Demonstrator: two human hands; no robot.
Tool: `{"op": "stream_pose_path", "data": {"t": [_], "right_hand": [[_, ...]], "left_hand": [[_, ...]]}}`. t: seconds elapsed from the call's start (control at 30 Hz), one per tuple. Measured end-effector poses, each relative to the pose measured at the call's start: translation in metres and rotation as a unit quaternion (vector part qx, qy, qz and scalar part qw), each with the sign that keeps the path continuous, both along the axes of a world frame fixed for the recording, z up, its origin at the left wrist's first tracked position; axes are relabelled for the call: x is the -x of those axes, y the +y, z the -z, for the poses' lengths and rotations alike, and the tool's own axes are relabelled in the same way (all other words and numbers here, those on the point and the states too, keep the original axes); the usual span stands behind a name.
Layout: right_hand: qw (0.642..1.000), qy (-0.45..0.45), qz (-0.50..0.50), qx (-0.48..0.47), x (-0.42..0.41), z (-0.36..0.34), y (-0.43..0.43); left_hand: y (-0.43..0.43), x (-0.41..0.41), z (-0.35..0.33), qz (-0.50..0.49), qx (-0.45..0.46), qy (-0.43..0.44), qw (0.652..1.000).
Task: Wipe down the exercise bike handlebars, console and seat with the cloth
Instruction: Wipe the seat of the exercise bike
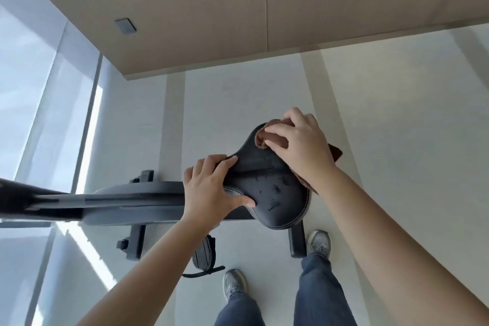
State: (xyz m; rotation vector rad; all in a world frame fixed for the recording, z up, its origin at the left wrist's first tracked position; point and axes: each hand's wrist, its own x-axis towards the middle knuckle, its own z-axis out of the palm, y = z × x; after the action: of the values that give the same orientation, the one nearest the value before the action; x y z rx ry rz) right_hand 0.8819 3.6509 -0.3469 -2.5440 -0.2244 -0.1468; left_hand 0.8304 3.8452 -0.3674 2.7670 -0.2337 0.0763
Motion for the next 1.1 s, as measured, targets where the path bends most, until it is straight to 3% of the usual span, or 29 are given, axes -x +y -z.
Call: {"op": "stream_pose_path", "data": {"t": [0.2,0.3,0.5,0.67,0.83,0.93,1.1], "right_hand": [[0.995,-0.074,0.047,0.053,0.081,0.007,0.014],[0.991,-0.091,0.047,0.091,0.080,0.004,0.033],[0.975,-0.033,-0.162,0.149,0.045,-0.002,0.075],[0.992,-0.055,-0.042,0.109,0.059,-0.005,0.033],[0.985,-0.065,-0.115,0.111,0.047,-0.002,0.108],[0.977,-0.035,-0.158,0.141,0.046,-0.004,0.083],[0.990,-0.042,-0.045,0.123,0.057,-0.007,0.036]], "left_hand": [[0.025,-0.006,0.003,0.079,0.037,-0.016,0.996],[0.042,-0.005,0.006,0.090,0.046,-0.016,0.995],[0.073,-0.016,0.012,0.119,0.114,0.024,0.986],[0.079,-0.021,0.013,0.123,0.161,0.061,0.977],[0.097,-0.020,0.017,0.076,0.191,0.086,0.975],[0.101,-0.021,0.018,0.075,0.193,0.092,0.974],[0.101,-0.021,0.021,0.099,0.166,0.062,0.979]]}}
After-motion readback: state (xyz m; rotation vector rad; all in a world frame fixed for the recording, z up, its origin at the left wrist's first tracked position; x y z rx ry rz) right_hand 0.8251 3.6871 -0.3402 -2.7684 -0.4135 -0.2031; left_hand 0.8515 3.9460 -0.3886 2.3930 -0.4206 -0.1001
